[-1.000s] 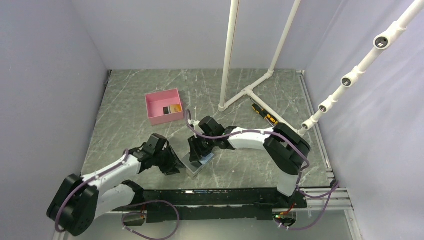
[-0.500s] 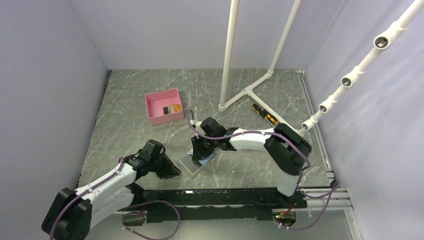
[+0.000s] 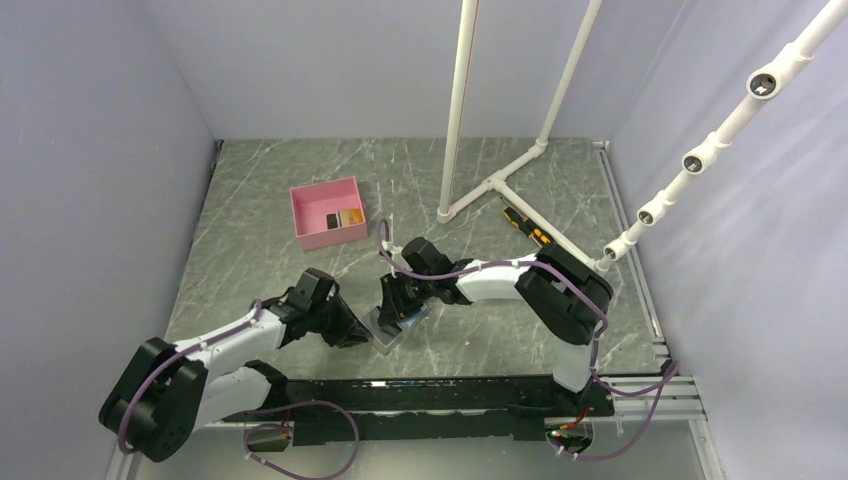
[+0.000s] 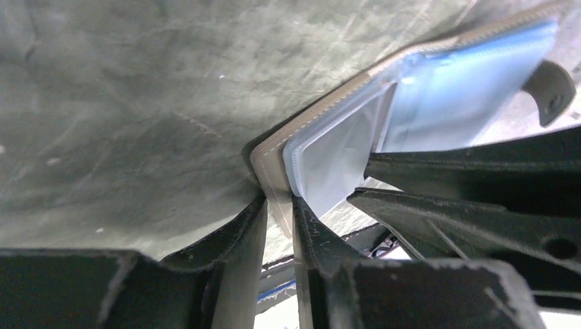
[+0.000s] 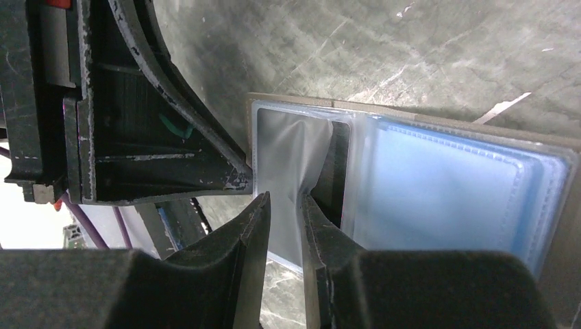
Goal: Put the credit cards into the card holder
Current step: Insert the credit card into the card holder.
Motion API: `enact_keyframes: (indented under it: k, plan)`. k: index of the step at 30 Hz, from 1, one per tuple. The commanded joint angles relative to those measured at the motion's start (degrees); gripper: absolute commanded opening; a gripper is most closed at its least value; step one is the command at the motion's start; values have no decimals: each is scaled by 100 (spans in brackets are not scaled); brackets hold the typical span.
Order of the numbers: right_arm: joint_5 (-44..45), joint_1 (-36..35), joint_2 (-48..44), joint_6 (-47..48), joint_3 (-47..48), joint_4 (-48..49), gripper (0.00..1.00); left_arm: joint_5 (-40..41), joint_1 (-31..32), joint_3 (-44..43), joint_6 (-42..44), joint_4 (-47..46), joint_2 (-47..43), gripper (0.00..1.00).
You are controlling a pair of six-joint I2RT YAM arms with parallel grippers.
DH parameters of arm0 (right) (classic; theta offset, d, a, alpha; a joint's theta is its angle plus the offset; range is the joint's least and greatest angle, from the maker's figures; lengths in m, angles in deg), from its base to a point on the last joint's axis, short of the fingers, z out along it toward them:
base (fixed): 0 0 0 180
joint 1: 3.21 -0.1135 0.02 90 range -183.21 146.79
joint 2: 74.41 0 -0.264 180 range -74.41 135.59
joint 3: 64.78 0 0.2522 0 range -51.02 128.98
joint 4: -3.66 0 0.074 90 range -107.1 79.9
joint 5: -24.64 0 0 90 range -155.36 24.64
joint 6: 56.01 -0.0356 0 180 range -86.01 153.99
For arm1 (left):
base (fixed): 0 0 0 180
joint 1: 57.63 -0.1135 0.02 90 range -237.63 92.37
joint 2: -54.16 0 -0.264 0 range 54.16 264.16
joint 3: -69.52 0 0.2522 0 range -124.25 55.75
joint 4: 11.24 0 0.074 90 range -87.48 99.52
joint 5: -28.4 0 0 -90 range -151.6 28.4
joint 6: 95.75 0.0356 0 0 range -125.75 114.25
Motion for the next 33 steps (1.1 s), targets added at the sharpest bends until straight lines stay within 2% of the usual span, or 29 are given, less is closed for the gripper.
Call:
enact_keyframes:
  k: [1, 7, 14, 19, 27, 33]
  plan:
    - [-126, -2, 151, -96, -110, 341, 26, 198, -7, 609, 178, -1168, -471, 29]
    - [-394, -1, 112, -345, -227, 605, 26, 352, -7, 744, 231, -1220, -1974, 36]
    - [-831, -2, -21, -963, -314, 1057, 29, 310, -7, 844, 197, -1624, -2371, 39]
    - [-363, 56, -443, -952, -290, 456, 36, 188, -7, 711, 296, -1975, -2132, 41]
    - [99, 458, -1199, -1494, -650, 290, 43, -253, -7, 493, 339, -3184, -985, 40]
    - [706, 807, -1881, -1260, -823, -378, 51, -541, 48, 207, 222, -4165, -213, 41]
